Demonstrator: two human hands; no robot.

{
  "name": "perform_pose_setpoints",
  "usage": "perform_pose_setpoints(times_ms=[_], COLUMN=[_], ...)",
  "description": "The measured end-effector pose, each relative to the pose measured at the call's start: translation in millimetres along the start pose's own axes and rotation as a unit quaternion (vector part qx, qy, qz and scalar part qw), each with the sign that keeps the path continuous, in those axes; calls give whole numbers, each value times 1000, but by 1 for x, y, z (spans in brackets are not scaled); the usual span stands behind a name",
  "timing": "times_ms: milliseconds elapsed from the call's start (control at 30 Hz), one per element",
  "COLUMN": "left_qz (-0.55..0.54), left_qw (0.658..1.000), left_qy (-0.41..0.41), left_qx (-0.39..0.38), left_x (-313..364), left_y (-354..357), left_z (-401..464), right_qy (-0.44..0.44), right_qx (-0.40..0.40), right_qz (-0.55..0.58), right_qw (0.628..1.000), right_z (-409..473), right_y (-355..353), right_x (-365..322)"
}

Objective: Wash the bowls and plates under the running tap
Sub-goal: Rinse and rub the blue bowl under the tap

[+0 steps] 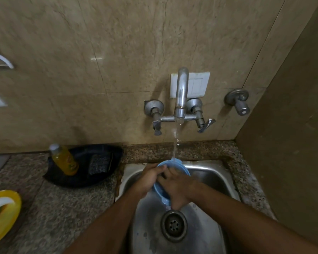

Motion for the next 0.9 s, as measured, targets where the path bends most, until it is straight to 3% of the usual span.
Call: perform_pose_setpoints(times_ms=[100,233,333,433,533,600,667,767,833,900], left_qz=[-29,0,-2,-49,20,150,280,429,481,511], left_qw=[1000,1000,1000,998,987,949,889,805,772,713], left_qy=[-4,1,-4,38,158,270,353,396,398,455], left_qx=[-2,-1,5,-4,17,61,86,102,115,151], left_x=[-6,-10,-12,1,17,23,24,16,12,9], left_y=[-12,-13,-7,-2,-3,-6,-5,-5,-9,-13], left_z=[2,-3,-9,-12,-16,-22,-32,-47,-51,-56], right_qy=[-8,23,95,157,227,305,377,420,442,429], right_qx=[-8,-64,39,148,329,394,372,298,248,213], right_qz=[93,265,199,226,268,317,421,569,654,737], right_qw=[996,962,975,950,877,808,736,641,561,478], right_z=[-6,-23,-13,-13,-43,-64,-69,-57,-54,-55], right_y=[3,-13,-26,-27,-28,-12,10,28,33,39], right_x=[-10,-3,17,33,47,51,55,53,44,33])
Point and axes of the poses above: each hand's wrist, its own z-axis towards the middle knuckle, its own y-axis out of the palm, x = y × z, the point moved 5 cm from there along z, towards the middle knuckle, and after that the axes turned 9 degrees about x, right-handed, at the moved point
